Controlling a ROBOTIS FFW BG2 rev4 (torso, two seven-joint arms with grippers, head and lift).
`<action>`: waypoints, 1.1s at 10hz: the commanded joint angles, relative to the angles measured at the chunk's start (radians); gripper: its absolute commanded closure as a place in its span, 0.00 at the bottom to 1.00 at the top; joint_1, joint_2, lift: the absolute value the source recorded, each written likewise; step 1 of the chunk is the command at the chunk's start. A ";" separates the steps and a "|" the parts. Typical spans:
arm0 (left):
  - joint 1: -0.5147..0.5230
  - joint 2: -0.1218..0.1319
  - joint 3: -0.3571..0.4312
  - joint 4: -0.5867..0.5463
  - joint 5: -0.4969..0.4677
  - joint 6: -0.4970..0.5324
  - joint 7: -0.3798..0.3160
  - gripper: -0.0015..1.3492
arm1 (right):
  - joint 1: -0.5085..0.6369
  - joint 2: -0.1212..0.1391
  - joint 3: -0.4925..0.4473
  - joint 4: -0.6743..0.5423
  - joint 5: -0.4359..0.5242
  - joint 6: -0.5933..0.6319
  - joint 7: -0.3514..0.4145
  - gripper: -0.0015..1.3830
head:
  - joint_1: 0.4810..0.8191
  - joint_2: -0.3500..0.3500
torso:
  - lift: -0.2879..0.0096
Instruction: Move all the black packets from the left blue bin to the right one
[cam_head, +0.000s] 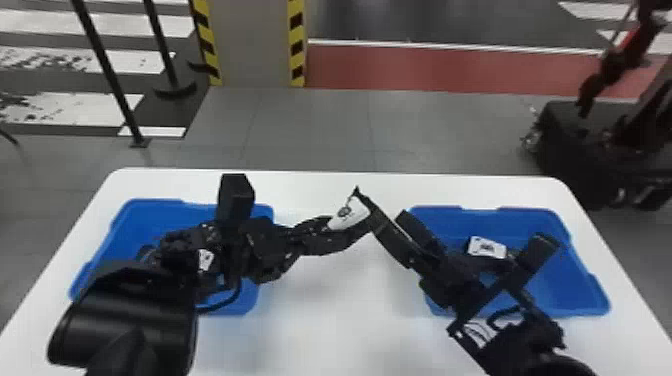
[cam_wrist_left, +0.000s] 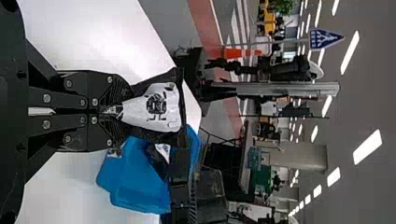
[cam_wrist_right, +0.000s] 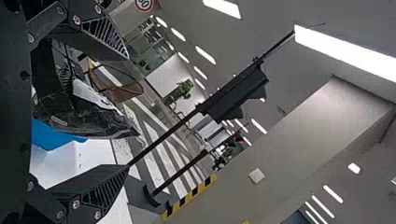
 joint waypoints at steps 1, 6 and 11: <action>-0.017 0.004 -0.029 0.014 0.007 0.006 0.000 0.89 | -0.028 0.003 0.008 0.037 0.003 0.000 0.001 0.15 | 0.63 0.43 | 0.60; -0.032 -0.001 -0.042 0.031 0.016 0.011 0.000 0.89 | -0.104 0.006 0.043 0.140 0.009 0.012 0.025 0.61 | 0.63 0.42 | 0.60; -0.030 -0.002 -0.050 0.043 0.035 0.043 0.008 0.74 | -0.102 0.013 0.045 0.147 0.003 -0.027 0.025 0.92 | 0.63 0.43 | 0.60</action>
